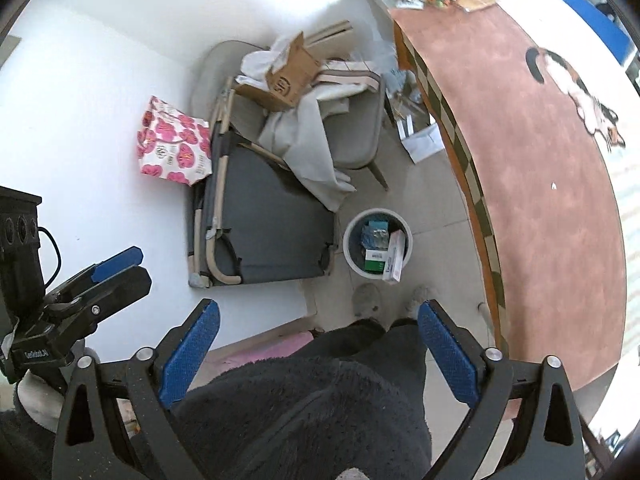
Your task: Collect trash
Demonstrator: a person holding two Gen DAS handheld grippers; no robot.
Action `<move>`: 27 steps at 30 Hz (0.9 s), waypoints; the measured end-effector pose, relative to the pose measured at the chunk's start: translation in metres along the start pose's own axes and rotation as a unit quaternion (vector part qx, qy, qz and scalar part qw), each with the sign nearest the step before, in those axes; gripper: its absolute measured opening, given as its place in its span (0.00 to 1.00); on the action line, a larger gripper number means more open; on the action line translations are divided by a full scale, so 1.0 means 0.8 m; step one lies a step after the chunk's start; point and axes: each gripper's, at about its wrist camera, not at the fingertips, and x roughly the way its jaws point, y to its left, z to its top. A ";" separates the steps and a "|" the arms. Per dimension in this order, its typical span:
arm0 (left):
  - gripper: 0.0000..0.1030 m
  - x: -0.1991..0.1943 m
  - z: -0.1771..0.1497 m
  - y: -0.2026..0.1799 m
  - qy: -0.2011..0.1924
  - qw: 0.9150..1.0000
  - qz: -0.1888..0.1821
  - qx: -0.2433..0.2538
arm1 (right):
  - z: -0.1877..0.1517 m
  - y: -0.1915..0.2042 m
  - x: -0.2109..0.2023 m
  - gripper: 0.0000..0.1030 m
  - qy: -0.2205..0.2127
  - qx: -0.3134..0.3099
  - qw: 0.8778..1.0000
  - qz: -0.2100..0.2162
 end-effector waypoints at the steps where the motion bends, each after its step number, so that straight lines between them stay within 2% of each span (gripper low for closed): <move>1: 1.00 -0.005 -0.001 -0.002 -0.004 1.000 0.000 0.001 | 0.000 0.002 -0.005 0.99 -0.002 -0.003 1.000 0.002; 9: 1.00 -0.026 -0.008 -0.005 -0.024 1.000 -0.003 -0.006 | -0.002 0.021 -0.028 1.00 -0.009 -0.027 1.000 0.007; 27: 1.00 -0.039 -0.022 0.008 -0.030 0.999 0.004 -0.025 | -0.006 0.031 -0.026 1.00 0.001 -0.035 0.999 0.019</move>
